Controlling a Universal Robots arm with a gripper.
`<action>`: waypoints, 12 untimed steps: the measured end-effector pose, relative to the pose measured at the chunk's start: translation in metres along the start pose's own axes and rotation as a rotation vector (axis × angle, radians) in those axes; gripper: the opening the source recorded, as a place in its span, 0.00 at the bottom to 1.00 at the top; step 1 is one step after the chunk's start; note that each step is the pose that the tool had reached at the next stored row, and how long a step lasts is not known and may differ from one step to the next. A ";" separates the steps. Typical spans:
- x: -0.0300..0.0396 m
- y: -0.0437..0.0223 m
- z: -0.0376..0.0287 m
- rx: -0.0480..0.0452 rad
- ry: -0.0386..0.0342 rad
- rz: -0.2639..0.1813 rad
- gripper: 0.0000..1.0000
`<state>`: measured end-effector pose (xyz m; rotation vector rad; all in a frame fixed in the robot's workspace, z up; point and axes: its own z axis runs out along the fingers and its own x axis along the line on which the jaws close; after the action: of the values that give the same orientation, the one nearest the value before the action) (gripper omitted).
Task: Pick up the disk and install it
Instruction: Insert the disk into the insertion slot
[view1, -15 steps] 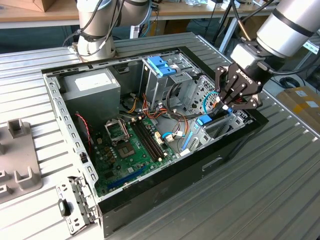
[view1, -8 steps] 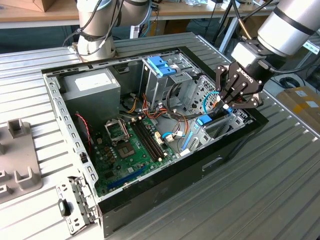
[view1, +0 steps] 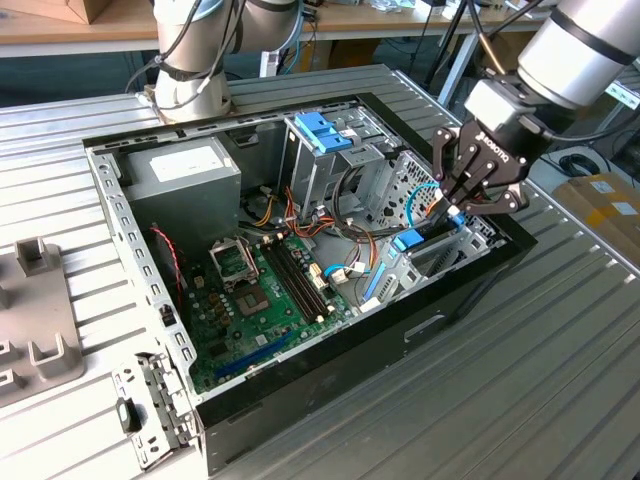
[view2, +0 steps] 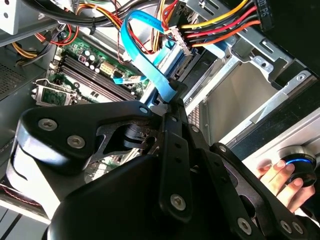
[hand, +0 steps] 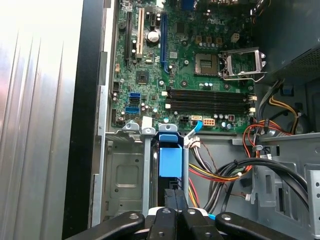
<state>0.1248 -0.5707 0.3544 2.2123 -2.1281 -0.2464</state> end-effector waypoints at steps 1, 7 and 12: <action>0.0000 0.0000 -0.0002 0.0000 -0.0001 0.000 0.10; -0.0002 0.0004 -0.0025 0.0000 0.0001 0.000 0.10; -0.0003 0.0007 -0.0047 0.0000 0.0000 0.000 0.10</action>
<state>0.1248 -0.5708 0.3592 2.2124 -2.1281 -0.2464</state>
